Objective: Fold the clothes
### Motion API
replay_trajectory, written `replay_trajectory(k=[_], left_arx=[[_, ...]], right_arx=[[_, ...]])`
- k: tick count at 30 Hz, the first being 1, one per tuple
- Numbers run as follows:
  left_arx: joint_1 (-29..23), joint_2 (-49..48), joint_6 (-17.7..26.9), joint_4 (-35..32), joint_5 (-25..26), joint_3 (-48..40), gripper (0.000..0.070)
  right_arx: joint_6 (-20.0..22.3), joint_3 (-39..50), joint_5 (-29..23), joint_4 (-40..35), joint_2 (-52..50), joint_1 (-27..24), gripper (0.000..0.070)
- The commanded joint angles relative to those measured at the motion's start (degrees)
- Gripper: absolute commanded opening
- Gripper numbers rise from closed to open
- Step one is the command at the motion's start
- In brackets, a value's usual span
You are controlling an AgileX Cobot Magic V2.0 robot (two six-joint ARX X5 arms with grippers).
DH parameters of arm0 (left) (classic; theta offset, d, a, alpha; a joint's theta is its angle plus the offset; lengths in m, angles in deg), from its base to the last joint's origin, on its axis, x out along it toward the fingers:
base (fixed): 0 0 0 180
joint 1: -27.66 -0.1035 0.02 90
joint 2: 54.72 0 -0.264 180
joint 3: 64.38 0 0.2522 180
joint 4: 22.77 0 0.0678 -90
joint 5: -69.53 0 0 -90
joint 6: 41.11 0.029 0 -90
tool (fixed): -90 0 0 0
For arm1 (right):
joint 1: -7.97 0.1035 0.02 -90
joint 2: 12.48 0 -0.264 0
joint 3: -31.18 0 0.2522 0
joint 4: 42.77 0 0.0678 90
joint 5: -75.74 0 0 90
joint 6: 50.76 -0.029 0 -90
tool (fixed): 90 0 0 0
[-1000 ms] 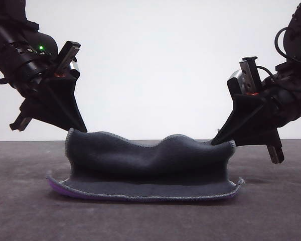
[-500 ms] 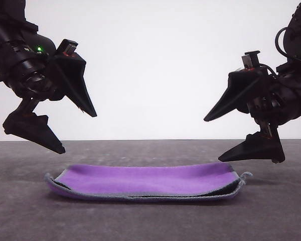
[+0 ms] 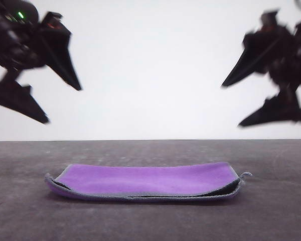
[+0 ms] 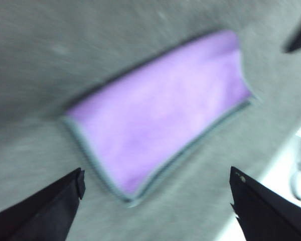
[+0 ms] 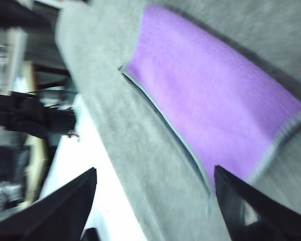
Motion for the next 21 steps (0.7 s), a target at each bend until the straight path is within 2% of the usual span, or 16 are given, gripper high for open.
replay_trajectory(k=[1, 6, 9, 14, 17, 21], left_arx=[[-1.1, -1.1, -1.4, -0.1, -2.3, 1.1, 0.0573], [-6.1, -5.8, -1.8, 0.1, -3.0, 1.1, 0.0573], [-9.1, -6.5, -1.8, 0.5, -3.0, 1.1, 0.0573], [-12.8, -6.5, -1.8, 1.4, -3.0, 1.1, 0.0573], [-14.0, -6.5, -1.8, 1.4, -3.0, 1.1, 0.0573], [-14.2, -6.5, -1.8, 1.2, -3.0, 1.1, 0.0573]], right_arx=[[-1.0, -0.9, -2.2, 0.8, -4.2, -0.2, 0.0471], [-7.6, -0.8, -16.9, 2.7, -16.7, -0.3, 0.0471], [-10.2, -0.4, -21.9, 4.9, -21.7, -0.5, 0.0472], [-13.5, 6.1, -21.8, 2.6, -25.6, -1.7, 0.0486], [-17.8, 13.0, -20.7, -5.4, -25.4, -1.7, 0.0488], [-23.5, 20.4, -15.4, -17.8, -23.0, -1.6, 0.0487]])
